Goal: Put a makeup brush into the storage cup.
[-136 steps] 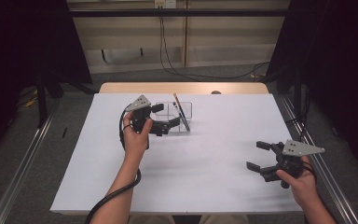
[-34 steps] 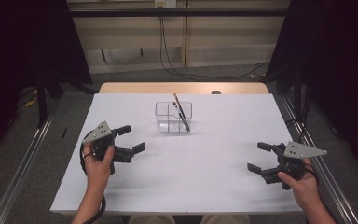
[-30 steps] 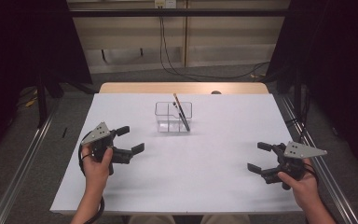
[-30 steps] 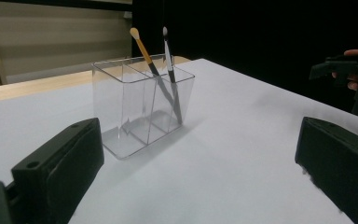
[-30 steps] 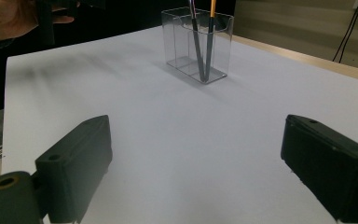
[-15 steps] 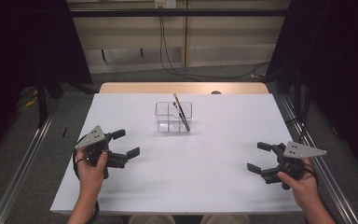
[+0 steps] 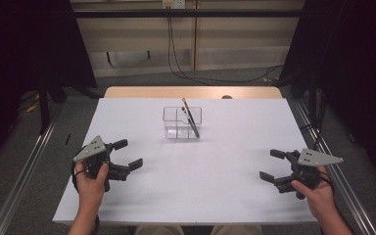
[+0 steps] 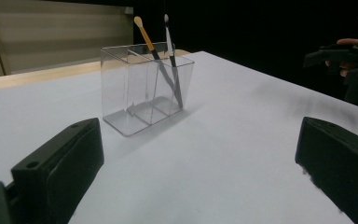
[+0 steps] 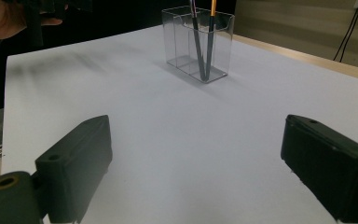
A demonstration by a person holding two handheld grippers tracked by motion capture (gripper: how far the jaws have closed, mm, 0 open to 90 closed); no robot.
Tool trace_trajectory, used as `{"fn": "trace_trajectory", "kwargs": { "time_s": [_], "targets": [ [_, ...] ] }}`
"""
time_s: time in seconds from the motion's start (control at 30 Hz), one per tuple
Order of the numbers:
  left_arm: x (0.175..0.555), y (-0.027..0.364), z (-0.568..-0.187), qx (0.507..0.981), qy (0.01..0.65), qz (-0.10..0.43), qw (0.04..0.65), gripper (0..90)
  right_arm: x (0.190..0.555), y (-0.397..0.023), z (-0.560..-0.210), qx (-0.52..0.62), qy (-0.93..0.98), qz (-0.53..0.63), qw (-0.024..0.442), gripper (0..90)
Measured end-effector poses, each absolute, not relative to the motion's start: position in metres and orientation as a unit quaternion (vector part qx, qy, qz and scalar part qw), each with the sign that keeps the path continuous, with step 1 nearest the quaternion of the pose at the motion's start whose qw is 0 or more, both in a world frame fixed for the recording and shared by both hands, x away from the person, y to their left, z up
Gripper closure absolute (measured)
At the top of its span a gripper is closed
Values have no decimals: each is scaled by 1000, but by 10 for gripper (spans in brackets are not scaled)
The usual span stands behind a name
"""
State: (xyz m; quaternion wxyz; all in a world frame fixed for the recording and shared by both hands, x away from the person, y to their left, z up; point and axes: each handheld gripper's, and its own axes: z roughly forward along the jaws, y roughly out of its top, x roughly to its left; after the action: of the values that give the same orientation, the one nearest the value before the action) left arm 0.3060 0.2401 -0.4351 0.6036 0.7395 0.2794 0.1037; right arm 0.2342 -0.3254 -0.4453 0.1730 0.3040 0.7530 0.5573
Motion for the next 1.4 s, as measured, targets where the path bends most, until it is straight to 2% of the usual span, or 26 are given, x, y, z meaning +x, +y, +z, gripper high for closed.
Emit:
{"fn": "trace_trajectory", "kwargs": {
  "time_s": [1.4],
  "targets": [
    [282, 265, -442, 736, 286, 113, 603, 11, 233, -328, -447, 305, 753, 556, 175, 86]
  ]
}}
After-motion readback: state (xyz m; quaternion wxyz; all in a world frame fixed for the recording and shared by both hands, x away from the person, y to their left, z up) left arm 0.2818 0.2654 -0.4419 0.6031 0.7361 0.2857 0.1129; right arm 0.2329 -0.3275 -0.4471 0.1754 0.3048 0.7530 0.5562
